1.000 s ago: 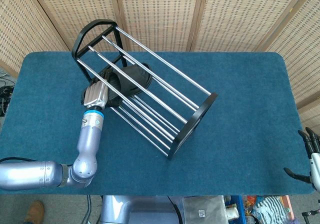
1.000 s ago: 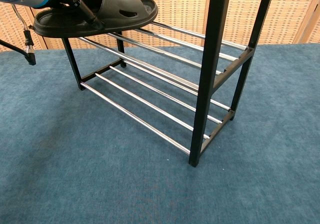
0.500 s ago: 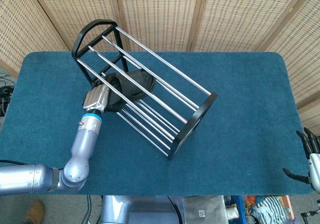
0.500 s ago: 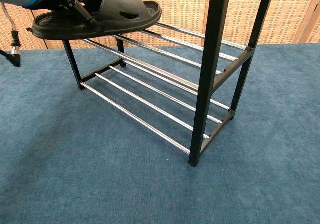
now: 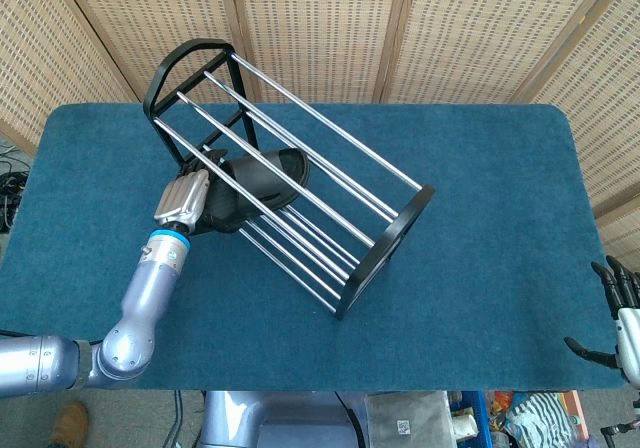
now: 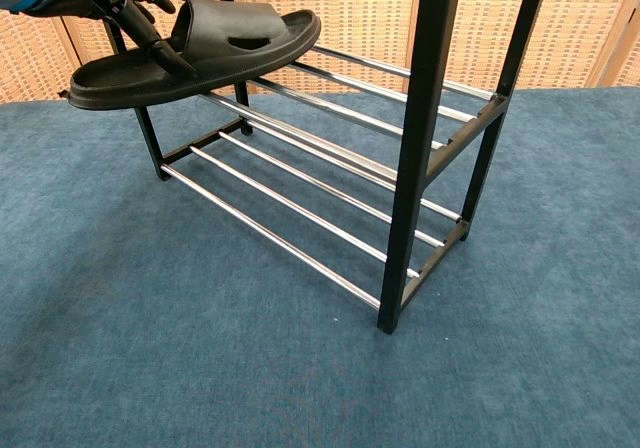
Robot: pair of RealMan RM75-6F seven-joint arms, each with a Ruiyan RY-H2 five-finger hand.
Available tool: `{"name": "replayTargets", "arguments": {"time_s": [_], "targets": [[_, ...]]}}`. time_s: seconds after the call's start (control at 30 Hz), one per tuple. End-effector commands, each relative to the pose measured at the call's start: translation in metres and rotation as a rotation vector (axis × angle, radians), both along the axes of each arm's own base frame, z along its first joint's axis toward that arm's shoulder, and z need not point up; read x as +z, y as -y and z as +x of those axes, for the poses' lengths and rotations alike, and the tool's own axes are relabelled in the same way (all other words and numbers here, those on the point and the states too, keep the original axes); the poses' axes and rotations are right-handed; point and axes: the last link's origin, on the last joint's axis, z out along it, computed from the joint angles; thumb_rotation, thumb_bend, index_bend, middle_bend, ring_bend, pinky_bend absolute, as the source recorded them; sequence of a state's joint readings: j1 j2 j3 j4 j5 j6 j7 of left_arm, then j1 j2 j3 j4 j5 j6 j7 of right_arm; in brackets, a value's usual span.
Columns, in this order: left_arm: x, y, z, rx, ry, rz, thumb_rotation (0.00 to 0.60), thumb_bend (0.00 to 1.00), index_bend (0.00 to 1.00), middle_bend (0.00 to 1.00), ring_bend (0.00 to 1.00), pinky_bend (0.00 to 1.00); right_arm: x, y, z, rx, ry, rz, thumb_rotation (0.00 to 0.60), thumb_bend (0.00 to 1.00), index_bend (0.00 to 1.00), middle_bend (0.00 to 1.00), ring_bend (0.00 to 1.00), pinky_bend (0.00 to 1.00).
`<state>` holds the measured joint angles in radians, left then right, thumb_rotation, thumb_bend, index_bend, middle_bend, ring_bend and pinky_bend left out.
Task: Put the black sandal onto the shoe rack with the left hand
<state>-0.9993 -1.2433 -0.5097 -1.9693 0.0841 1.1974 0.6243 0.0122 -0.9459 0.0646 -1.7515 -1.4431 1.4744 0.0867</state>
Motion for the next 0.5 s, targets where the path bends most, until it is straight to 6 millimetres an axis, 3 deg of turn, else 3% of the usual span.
{"name": "replayTargets", "arguments": {"time_s": [0.03, 0.5], "targets": [[0.003, 0.003, -0.003, -0.008, 0.002, -0.004, 0.6, 0.15, 0.0, 0.0, 0.0, 0.0, 0.0, 0.0, 0.0, 0.001, 0.001, 0.0, 0.6, 0.0, 0.0, 0.0, 0.0, 0.0], [0.037, 0.041, -0.041, -0.079, -0.066, -0.036, 0.6, 0.15, 0.0, 0.0, 0.0, 0.0, 0.0, -0.003, 0.003, 0.013, 0.001, 0.002, 0.6, 0.0, 0.0, 0.0, 0.0, 0.0]]}}
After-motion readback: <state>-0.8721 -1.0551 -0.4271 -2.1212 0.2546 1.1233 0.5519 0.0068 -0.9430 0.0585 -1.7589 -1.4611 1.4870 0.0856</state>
